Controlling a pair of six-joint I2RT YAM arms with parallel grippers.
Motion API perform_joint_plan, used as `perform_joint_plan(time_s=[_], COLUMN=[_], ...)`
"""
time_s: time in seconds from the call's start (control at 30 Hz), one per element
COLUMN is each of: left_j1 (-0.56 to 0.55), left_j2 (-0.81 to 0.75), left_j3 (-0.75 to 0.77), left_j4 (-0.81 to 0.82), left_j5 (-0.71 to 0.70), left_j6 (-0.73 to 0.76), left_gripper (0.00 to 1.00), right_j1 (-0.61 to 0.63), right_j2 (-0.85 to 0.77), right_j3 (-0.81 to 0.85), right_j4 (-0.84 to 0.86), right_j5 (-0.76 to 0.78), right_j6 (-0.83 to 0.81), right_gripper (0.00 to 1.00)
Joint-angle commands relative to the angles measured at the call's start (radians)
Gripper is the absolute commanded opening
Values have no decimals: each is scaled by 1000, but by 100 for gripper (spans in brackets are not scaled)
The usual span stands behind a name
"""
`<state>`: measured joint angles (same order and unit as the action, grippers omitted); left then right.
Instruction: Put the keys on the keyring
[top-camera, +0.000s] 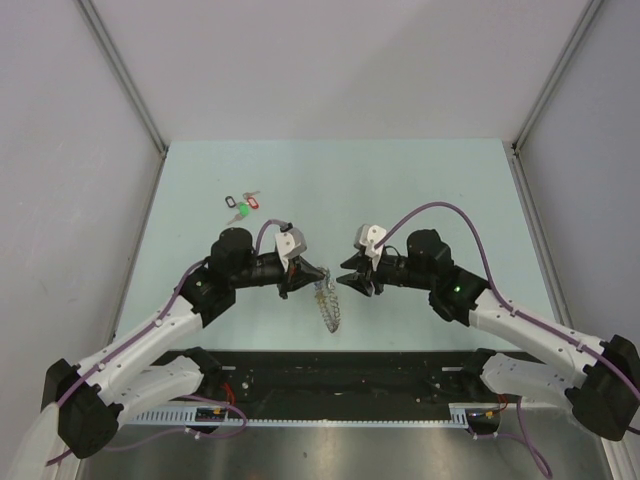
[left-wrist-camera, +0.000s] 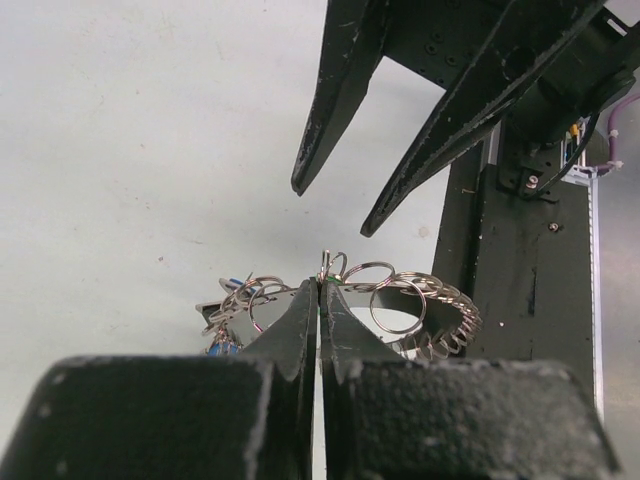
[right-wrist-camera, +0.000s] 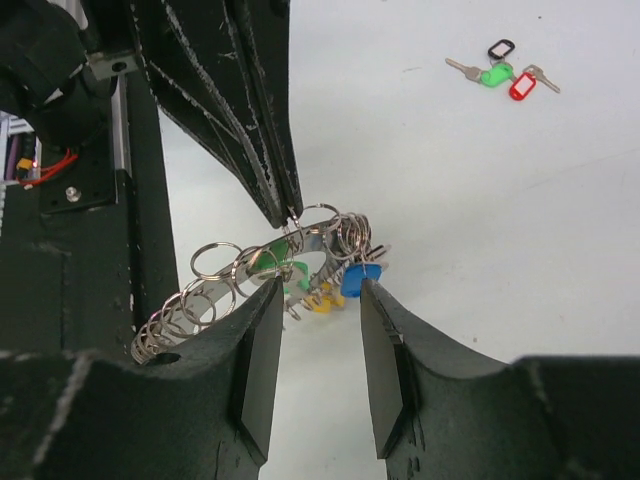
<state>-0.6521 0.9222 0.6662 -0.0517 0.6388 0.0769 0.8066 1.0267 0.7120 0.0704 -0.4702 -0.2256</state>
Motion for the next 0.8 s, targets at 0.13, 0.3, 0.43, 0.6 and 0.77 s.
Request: perform_joint_plan(time_s=[0.13,0.3,0.43,0.6,0.77], left_j1=[2,3,3,3,2], left_j2=[-33,-39,-40,-37,-42], left_j3=[3,1,0,0,-4], left_j4=[81,84,87,92,99], left_j5=[16,12,9,13,13], left_j6=[-5,-6,-6,-9,-11], left_gripper=[0,0,0,0,1], right_j1=[-30,-32,-32,-37,-37], right_j2=[18,59,79,95,111], right_j3=[-6,-3,0,0,0], right_j4=[118,147,149,149,166], right_j5=[-99,-133,-131,-114,-133], right_j6=[103,106,106,104,106], right_gripper=[42,41,40,35,32])
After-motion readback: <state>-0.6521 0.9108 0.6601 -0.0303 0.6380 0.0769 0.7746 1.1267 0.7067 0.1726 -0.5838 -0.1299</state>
